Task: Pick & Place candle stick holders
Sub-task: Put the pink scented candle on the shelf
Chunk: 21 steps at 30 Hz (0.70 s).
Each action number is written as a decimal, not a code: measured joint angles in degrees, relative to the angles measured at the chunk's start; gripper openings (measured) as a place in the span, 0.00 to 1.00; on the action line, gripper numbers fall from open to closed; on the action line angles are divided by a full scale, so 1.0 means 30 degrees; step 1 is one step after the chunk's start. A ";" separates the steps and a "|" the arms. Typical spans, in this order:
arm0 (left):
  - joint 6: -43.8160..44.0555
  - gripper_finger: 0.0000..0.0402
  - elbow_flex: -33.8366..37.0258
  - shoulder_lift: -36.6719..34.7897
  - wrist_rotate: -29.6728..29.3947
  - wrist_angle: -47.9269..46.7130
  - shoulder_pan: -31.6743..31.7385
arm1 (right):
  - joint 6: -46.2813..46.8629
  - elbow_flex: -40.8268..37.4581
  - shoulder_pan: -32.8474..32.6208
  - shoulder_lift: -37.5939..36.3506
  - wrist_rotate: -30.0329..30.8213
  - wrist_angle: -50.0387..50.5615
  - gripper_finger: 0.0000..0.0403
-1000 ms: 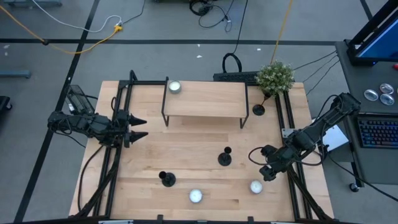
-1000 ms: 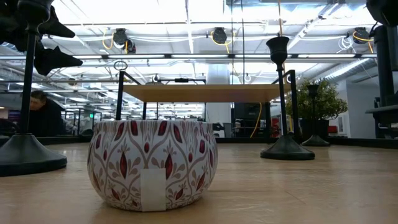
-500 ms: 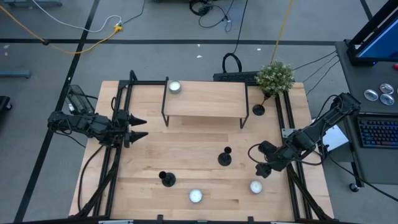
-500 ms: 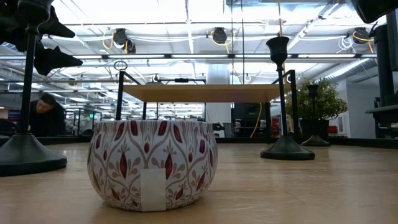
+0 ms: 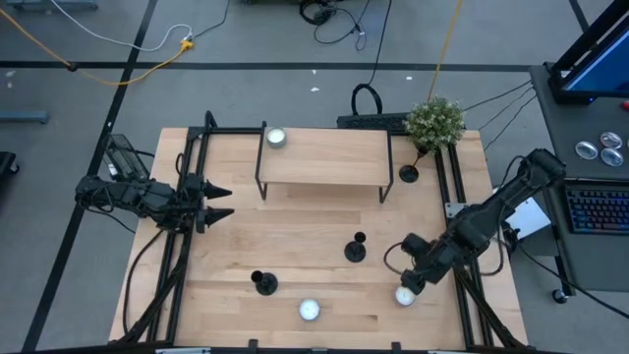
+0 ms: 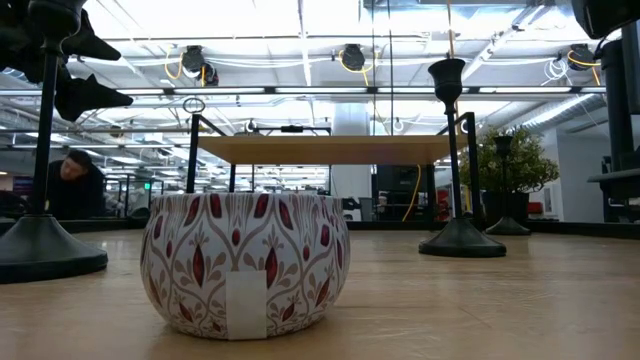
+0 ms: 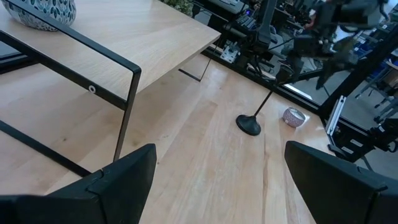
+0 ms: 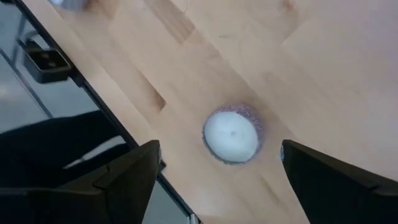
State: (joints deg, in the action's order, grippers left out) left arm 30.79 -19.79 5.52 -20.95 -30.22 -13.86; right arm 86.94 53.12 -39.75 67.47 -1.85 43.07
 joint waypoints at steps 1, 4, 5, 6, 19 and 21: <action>0.0000 0.90 0.0000 0.0000 0.0000 0.0000 -0.0003 | -0.0035 0.0000 -0.0135 0.0352 -0.0006 -0.0232 0.82; 0.0007 0.90 0.0000 0.0000 0.0000 0.0001 0.0003 | -0.0073 0.0000 -0.0492 0.1292 -0.0028 -0.0793 0.82; 0.0015 0.90 0.0000 0.0000 0.0000 0.0000 0.0004 | -0.0075 0.0000 -0.0632 0.1577 0.0011 -0.0935 0.82; 0.0022 0.90 0.0000 0.0000 0.0000 0.0007 0.0001 | -0.0063 0.0000 -0.0776 0.1824 0.0055 -0.1062 0.82; 0.0467 0.90 0.0000 0.0000 0.0000 0.0109 0.0004 | -0.2910 0.0000 -0.1405 0.4614 0.0765 -0.1797 0.82; 0.0835 0.90 0.0000 0.0000 -0.0007 0.0124 0.0004 | -0.3569 0.0000 -0.1517 0.4874 0.1186 -0.1803 0.82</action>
State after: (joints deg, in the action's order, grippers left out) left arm 33.29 -19.79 5.52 -20.97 -29.85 -13.85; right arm 76.23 53.12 -44.30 82.09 1.71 37.66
